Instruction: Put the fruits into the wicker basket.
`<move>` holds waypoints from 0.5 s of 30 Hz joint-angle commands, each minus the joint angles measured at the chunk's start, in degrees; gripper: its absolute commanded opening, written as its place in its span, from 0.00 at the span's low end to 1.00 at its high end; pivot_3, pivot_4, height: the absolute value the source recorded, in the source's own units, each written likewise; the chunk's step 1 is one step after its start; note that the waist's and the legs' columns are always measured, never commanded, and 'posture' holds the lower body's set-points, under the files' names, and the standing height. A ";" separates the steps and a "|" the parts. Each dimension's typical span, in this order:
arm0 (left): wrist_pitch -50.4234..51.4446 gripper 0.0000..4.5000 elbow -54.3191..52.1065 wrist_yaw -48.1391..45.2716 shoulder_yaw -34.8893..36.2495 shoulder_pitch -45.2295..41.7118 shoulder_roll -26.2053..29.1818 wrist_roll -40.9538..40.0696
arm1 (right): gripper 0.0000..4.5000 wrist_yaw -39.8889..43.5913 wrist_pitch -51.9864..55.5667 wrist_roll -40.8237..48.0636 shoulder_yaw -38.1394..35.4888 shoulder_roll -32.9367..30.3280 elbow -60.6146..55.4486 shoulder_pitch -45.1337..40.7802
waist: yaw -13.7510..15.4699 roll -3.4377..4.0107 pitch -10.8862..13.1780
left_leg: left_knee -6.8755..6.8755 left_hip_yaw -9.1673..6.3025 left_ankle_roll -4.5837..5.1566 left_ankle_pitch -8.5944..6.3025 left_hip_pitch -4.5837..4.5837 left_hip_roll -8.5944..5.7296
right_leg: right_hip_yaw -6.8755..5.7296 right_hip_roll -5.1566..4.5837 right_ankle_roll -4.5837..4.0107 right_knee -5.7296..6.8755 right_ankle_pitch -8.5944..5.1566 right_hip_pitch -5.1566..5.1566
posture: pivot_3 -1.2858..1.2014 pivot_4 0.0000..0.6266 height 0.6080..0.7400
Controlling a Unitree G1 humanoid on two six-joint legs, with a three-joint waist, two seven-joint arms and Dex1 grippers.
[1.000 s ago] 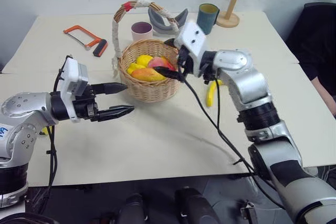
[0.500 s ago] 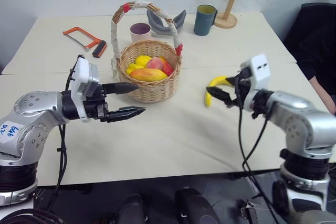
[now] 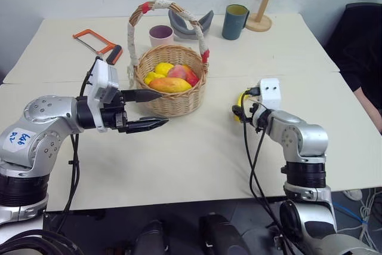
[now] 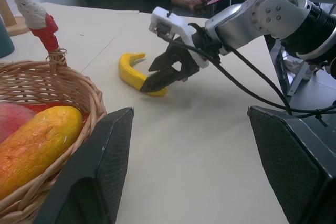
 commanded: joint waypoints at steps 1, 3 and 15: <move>-0.94 0.81 -1.29 0.25 1.52 -0.17 0.14 -0.08 | 0.85 2.44 -4.78 0.28 2.02 -0.14 1.55 -0.92 | -0.01 0.00 0.00 | 0.01 0.00 0.00 0.00 0.00 0.01 | -0.01 0.01 0.00 0.00 0.00 0.00 | 0.52 0.24 1.00; -0.92 0.81 -1.24 0.49 1.74 -0.15 0.12 -0.11 | 0.71 3.31 -6.62 -0.45 3.40 -0.76 2.72 -0.65 | 0.00 0.00 0.00 | 0.02 0.00 0.00 0.00 0.00 0.01 | 0.00 0.01 0.00 0.00 0.00 0.00 | 0.52 0.24 1.00; -0.89 0.81 -0.97 3.00 4.90 2.88 0.78 0.56 | 0.09 19.52 -1.96 9.64 4.06 -12.68 -16.23 5.91 | 0.22 0.00 0.00 | -0.01 -0.02 0.02 -0.02 -0.03 0.01 | -0.01 -0.01 0.01 -0.01 0.00 -0.01 | 0.52 0.24 1.00</move>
